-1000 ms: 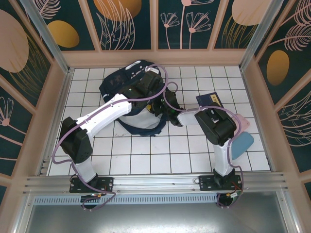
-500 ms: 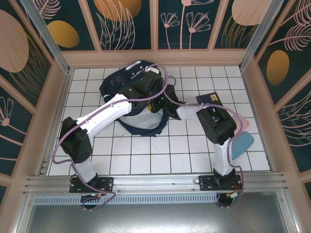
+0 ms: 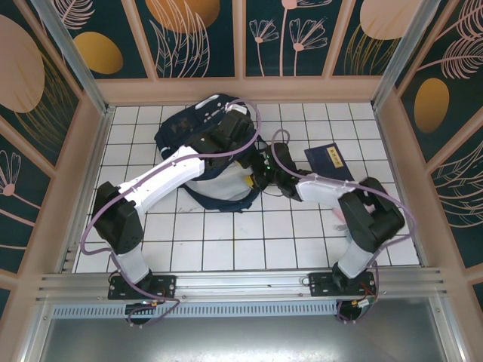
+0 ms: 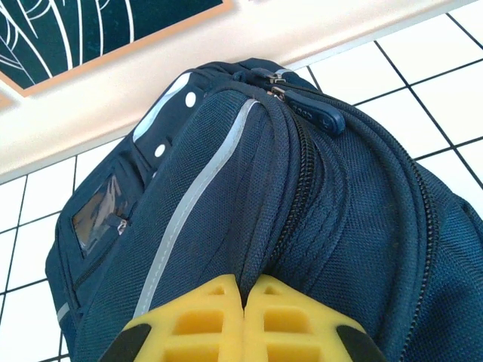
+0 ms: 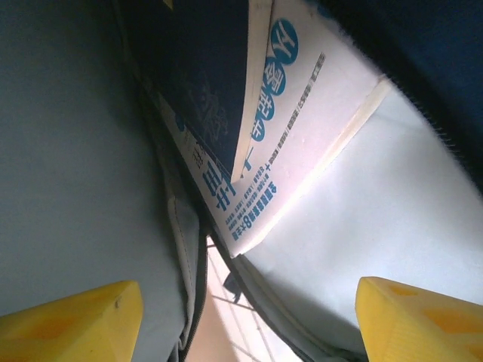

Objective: Pack the student bag

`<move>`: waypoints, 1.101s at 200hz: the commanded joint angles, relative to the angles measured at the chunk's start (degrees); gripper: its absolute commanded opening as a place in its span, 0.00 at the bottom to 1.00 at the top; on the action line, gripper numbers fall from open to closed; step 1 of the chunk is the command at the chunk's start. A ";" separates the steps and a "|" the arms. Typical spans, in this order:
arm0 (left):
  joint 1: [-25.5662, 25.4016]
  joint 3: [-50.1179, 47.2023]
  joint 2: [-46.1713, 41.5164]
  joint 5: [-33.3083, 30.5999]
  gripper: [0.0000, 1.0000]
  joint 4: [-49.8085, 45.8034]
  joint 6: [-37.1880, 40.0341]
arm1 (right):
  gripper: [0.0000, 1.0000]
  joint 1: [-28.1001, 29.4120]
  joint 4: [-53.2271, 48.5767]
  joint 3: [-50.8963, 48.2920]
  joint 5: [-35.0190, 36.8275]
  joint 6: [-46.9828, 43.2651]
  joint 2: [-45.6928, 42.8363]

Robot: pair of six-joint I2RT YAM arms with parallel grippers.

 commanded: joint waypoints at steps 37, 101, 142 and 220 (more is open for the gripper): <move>-0.52 -5.03 -5.50 5.19 0.22 7.99 -7.96 | 0.76 -4.12 -21.47 -10.30 23.61 -13.48 -22.87; -0.44 -18.05 -10.58 15.70 0.81 13.04 -12.03 | 0.78 -25.51 -31.31 -3.41 15.84 -41.91 -19.54; -0.33 -21.57 -11.62 18.63 0.89 16.79 -17.61 | 0.79 -30.23 -28.72 5.87 15.71 -45.46 -3.91; -0.15 -23.08 -11.52 15.26 0.98 17.69 -20.30 | 0.79 -33.19 -29.25 12.42 15.35 -49.39 13.30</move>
